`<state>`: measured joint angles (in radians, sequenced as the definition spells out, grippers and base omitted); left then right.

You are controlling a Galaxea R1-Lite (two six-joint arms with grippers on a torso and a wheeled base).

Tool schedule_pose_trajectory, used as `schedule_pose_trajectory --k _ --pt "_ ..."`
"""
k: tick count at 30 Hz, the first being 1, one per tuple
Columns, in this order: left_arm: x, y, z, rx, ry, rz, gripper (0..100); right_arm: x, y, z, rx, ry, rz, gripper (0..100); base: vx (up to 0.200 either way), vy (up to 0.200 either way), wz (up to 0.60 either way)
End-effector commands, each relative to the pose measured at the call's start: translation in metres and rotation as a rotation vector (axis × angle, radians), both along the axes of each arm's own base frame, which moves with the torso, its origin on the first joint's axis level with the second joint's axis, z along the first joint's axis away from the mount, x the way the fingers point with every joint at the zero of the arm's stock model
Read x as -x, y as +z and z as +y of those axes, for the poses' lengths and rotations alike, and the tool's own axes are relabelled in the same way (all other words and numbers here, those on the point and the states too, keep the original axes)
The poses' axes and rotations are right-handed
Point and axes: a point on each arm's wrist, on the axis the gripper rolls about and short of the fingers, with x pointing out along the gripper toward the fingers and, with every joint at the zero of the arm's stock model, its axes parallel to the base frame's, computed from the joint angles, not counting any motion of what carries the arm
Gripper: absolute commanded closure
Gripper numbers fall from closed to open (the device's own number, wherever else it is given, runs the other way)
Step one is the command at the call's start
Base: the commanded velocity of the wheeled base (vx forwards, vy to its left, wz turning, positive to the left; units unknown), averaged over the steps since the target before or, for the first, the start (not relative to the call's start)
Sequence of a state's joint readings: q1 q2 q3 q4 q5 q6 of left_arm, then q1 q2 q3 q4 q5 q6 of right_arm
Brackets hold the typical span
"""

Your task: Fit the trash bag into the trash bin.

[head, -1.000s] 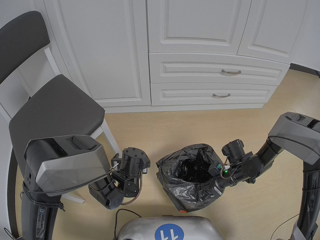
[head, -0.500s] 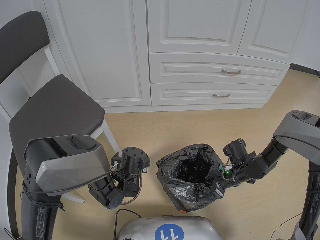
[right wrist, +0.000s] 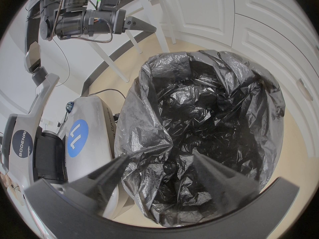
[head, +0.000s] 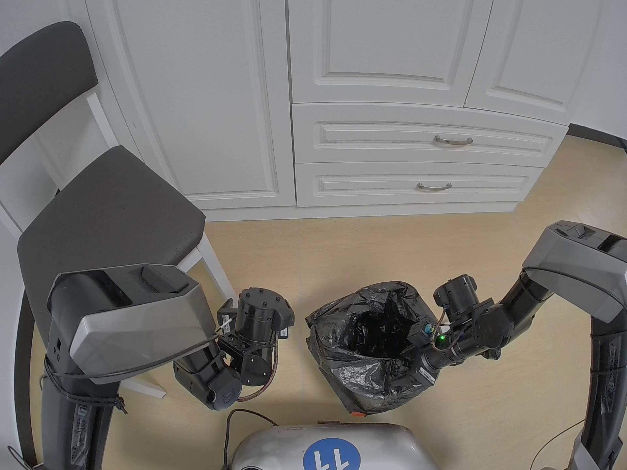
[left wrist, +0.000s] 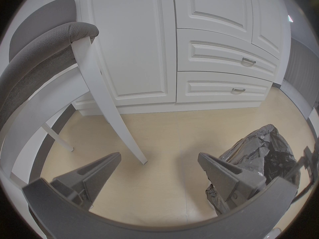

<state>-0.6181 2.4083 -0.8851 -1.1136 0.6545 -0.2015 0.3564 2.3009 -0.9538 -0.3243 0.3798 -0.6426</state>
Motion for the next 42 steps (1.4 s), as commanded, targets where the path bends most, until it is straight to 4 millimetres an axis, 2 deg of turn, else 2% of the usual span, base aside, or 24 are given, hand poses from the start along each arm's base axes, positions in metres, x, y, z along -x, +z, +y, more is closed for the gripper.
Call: schedule_pose_trajectory --k 1,3,7,13,14,17,23,28,36,42 --pt "0.000 0.000 0.000 -0.001 0.000 0.000 0 0.000 -0.001 -0.001 -0.002 -0.001 0.006 100 0.000 0.000 0.00" --pt "0.000 0.000 0.000 -0.001 0.000 0.000 0 0.004 0.008 -0.002 -0.009 0.004 -0.004 100 0.000 0.000 0.00" --pt "0.000 -0.001 -0.001 -0.002 -0.001 0.001 0 0.011 0.013 -0.001 -0.019 0.023 -0.004 100 0.000 0.000 0.00" --pt "0.000 0.001 -0.001 0.003 -0.001 -0.003 0 0.031 0.027 0.002 -0.029 0.089 -0.018 100 0.000 0.000 0.00" --pt "0.000 0.001 -0.001 0.003 -0.001 -0.004 0 0.040 0.030 0.004 -0.020 0.124 -0.027 100 0.000 0.000 0.00" --pt "0.001 0.001 -0.001 0.002 -0.002 -0.001 0 0.046 0.029 0.006 -0.008 0.154 -0.028 100 0.000 0.000 0.00" --pt "0.001 0.000 -0.001 0.001 -0.002 0.000 0 0.056 -0.003 0.018 0.041 0.217 0.053 100 0.000 0.000 0.00" --pt "0.000 -0.001 -0.001 0.000 -0.001 0.001 0 0.058 -0.016 0.019 0.060 0.223 0.089 100 0.000 0.000 0.00" --pt "0.000 -0.001 -0.001 0.003 0.000 -0.002 0 0.049 -0.028 0.017 0.131 0.171 0.077 100 0.000 0.000 0.00" --pt "-0.001 0.002 0.000 0.010 0.002 -0.013 0 0.038 -0.020 0.007 0.125 0.122 0.040 100 0.000 0.000 0.00"
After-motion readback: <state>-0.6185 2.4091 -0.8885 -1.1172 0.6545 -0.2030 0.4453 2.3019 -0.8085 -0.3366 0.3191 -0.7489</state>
